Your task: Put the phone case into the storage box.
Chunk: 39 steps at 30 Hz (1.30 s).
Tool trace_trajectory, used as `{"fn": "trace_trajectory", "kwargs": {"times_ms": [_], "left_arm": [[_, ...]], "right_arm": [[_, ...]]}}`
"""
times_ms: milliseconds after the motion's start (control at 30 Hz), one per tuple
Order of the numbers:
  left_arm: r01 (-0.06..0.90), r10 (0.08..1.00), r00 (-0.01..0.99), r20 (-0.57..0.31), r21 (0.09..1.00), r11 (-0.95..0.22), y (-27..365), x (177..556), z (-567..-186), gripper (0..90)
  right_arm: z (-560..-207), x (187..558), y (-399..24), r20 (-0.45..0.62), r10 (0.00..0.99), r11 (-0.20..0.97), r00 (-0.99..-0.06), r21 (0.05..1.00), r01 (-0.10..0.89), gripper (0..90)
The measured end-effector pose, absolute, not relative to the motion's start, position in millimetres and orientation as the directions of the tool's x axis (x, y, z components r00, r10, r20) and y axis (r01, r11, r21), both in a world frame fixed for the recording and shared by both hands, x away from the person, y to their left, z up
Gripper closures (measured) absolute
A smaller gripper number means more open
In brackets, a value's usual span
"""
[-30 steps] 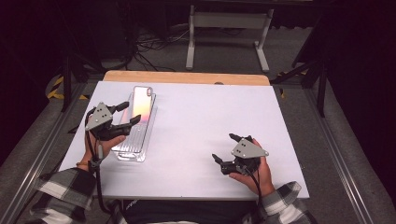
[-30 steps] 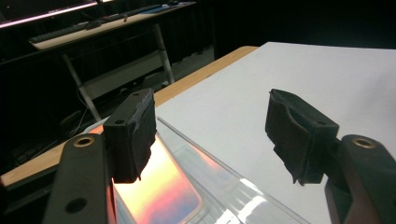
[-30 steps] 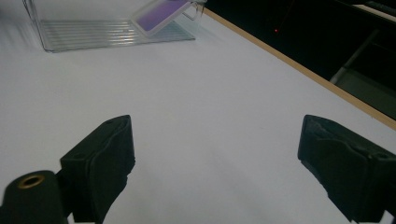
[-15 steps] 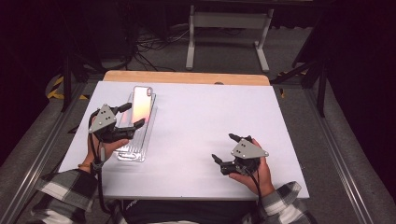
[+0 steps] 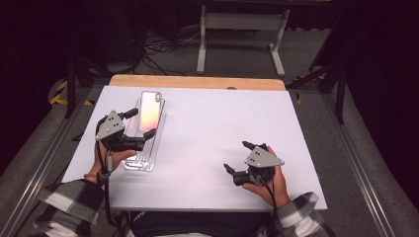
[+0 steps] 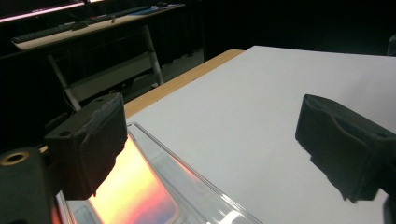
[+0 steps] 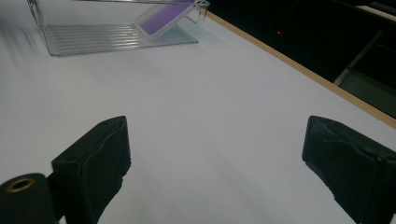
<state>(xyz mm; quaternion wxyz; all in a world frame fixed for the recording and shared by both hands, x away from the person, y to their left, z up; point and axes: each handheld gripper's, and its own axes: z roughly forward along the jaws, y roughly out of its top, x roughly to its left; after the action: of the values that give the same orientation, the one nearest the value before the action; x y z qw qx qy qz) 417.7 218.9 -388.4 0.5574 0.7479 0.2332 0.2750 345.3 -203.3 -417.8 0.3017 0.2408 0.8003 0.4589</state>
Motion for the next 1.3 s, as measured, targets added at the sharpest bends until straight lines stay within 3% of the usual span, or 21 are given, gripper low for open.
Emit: {"fn": "trace_trajectory", "kwargs": {"times_ms": [367, 1300], "left_arm": [[0.057, 0.65, 0.748, 0.136, 0.962, -0.266, 215.7, 412.6, -388.8, 4.0], [0.019, 0.607, 0.779, 0.155, 0.962, -0.271, 203.1, 392.5, -388.2, 2.3]], "right_arm": [[-417.2, 345.1, -204.1, -0.261, 0.66, 0.463, -0.704, 0.88, 0.108, 6.7], [-415.9, 342.0, -201.3, -0.259, 0.659, 0.45, -0.706, 0.888, 0.094, 3.9]]}}
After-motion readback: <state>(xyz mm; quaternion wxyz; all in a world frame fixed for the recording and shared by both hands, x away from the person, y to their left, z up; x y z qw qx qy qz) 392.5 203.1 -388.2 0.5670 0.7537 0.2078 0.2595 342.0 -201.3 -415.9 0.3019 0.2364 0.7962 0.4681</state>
